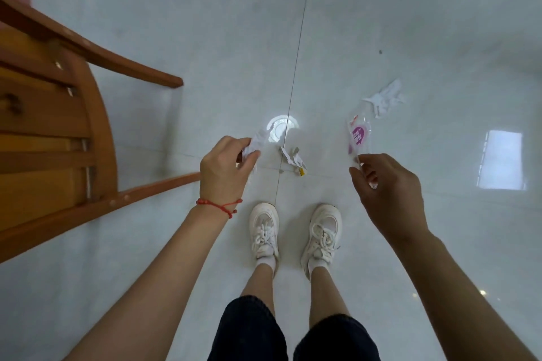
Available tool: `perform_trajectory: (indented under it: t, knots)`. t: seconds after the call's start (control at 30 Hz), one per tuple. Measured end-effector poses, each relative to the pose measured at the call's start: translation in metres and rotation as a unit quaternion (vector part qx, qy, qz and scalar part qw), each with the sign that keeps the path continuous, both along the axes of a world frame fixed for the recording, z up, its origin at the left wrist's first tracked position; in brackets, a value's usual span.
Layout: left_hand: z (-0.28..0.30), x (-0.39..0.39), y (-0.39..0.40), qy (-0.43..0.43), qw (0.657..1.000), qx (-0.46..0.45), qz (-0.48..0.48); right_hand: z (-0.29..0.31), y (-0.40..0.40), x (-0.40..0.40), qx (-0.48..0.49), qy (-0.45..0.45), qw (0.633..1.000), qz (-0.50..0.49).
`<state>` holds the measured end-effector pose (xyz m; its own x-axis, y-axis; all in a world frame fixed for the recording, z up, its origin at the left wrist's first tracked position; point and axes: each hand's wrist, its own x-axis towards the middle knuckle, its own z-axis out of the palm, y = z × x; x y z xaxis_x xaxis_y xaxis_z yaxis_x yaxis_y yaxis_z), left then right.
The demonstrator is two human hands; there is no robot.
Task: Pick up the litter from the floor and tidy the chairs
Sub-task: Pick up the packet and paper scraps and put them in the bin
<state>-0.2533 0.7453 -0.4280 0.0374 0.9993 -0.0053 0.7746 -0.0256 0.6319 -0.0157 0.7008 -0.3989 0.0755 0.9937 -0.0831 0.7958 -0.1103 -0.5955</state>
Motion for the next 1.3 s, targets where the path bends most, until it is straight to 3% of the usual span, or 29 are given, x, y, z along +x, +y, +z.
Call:
perform_trajectory:
  t: [0.3, 0.57, 0.73, 0.93, 1.3]
  knots:
    - [0.166, 0.011, -0.012, 0.023, 0.993, 0.082, -0.083, 0.15, -0.019, -0.002, 0.054, 0.012, 0.997, -0.055]
    - [0.264, 0.019, -0.032, 0.037, 0.987, 0.109, -0.116, 0.24, -0.048, -0.002, 0.067, 0.022, 0.992, -0.106]
    - [0.291, 0.027, -0.036, 0.013, 0.987, 0.107, -0.118, 0.272, -0.071, 0.015, 0.064, 0.003, 0.986, -0.153]
    - [0.307, 0.041, -0.025, -0.007, 0.973, 0.113, -0.202, 0.288, -0.115, 0.025, 0.04, -0.028, 0.965, -0.259]
    - [0.335, 0.085, -0.06, 0.0, 0.899, 0.12, -0.421, 0.307, -0.252, -0.012, 0.077, -0.071, 0.887, -0.449]
